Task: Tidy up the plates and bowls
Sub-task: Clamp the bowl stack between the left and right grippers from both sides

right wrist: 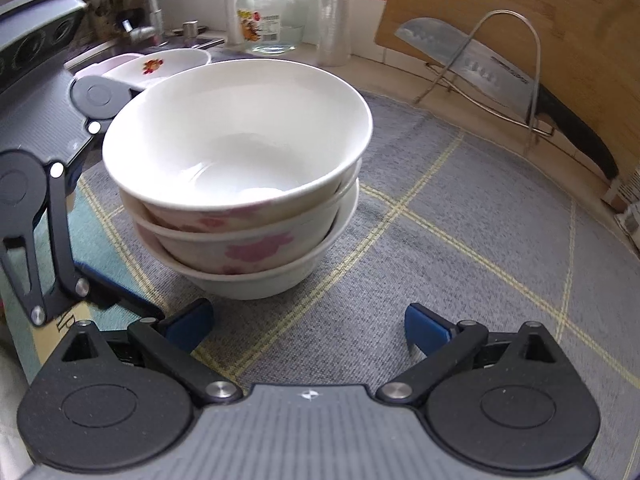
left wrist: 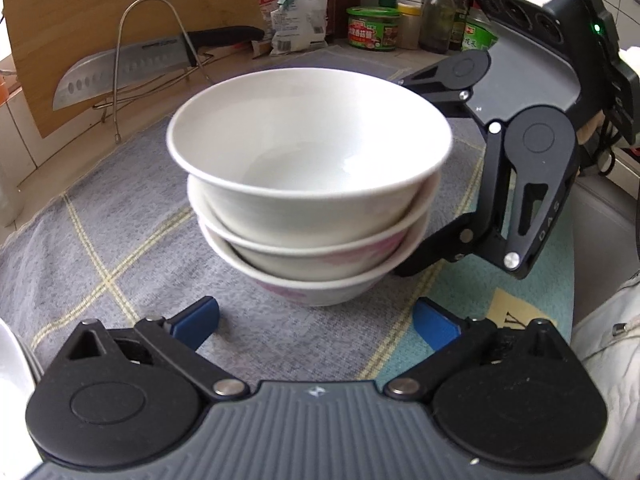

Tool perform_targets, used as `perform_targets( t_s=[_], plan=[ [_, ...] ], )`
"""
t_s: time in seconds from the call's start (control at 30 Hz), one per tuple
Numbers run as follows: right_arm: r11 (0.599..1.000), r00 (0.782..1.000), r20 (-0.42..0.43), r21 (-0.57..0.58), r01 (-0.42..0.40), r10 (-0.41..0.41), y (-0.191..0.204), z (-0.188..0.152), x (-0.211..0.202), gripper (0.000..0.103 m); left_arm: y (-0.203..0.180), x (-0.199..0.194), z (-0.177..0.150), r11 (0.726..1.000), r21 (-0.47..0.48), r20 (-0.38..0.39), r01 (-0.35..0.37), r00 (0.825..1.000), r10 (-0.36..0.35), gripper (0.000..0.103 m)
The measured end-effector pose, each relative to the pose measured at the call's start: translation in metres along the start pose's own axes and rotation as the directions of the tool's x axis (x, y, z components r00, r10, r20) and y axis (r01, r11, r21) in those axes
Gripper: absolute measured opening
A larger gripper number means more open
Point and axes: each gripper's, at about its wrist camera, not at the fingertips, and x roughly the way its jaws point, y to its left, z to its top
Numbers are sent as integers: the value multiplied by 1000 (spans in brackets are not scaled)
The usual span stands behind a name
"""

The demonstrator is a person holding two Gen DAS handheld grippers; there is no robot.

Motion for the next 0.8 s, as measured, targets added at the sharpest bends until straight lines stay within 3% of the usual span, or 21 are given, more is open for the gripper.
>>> perform_targets(
  t_s=[0.13, 0.3, 0.4, 0.67, 0.8],
  plan=[
    [997, 1000, 1, -69, -29, 29, 1, 3, -3, 103, 12, -12, 4, 999, -22, 40, 30, 999, -29, 100],
    [982, 996, 12, -168, -86, 89, 4, 12, -6, 103, 18, -13, 9, 998, 24, 44, 51, 998, -52, 99],
    [968, 993, 9, -222, -112, 117, 6, 19, -6, 102, 20, -11, 13, 996, 53, 41, 77, 996, -80, 93],
    [938, 984, -29, -300, -175, 174, 7, 30, -6, 86, 21, -10, 17, 987, 111, 19, 115, 993, -118, 86],
    [933, 981, -45, -306, -192, 187, 6, 33, -5, 85, 24, -11, 17, 984, 110, 14, 143, 989, -145, 83]
  ],
)
